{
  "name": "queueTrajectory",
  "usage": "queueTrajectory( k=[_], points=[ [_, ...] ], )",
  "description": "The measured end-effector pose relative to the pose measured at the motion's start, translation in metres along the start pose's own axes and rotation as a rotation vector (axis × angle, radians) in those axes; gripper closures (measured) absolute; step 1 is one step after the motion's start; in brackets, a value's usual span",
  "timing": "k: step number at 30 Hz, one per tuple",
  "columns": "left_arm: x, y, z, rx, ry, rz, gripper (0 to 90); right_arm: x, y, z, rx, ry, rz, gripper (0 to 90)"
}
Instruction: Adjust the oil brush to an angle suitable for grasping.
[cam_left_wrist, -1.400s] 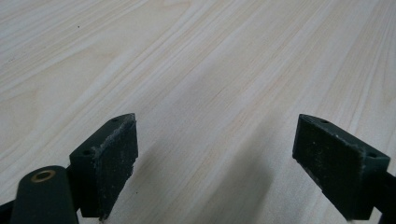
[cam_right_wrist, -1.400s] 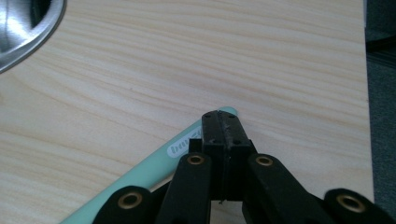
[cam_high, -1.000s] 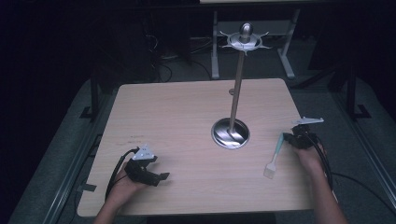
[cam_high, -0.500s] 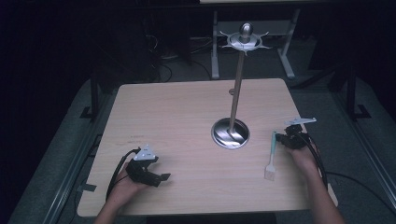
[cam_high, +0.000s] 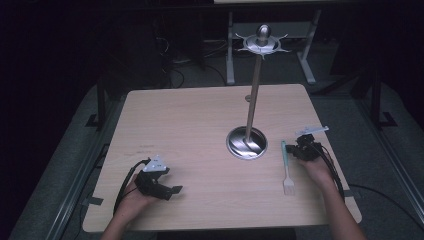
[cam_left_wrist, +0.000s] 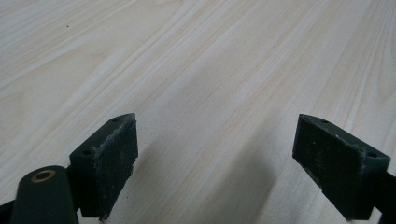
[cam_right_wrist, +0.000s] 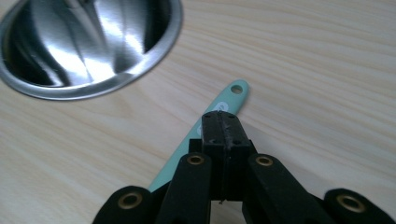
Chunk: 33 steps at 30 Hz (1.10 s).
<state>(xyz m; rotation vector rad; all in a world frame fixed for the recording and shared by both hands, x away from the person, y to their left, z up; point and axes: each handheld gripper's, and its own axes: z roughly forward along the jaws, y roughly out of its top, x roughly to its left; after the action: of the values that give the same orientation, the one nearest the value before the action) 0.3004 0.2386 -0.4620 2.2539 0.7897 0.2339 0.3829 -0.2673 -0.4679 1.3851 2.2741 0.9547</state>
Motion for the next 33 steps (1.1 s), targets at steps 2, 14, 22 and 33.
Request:
queueTrajectory(
  k=[2, 14, 22, 33],
  points=[
    [0.000, 0.000, 0.000, 0.004, -0.001, -0.003, 13.7, 0.007, 0.003, 0.003, 0.002, 0.012, -0.021, 90.0],
    [0.000, -0.001, 0.000, 0.002, -0.001, 0.000, 13.7, 0.028, 0.009, 0.008, 0.014, 0.065, -0.073, 90.0],
    [0.001, -0.001, -0.001, -0.002, 0.001, -0.014, 13.7, 0.039, 0.002, -0.023, 0.029, 0.088, -0.065, 90.0],
    [-0.001, -0.002, -0.003, 0.001, 0.004, -0.006, 13.7, 0.073, -0.022, -0.039, 0.126, 0.093, -0.119, 90.0]
  ],
)
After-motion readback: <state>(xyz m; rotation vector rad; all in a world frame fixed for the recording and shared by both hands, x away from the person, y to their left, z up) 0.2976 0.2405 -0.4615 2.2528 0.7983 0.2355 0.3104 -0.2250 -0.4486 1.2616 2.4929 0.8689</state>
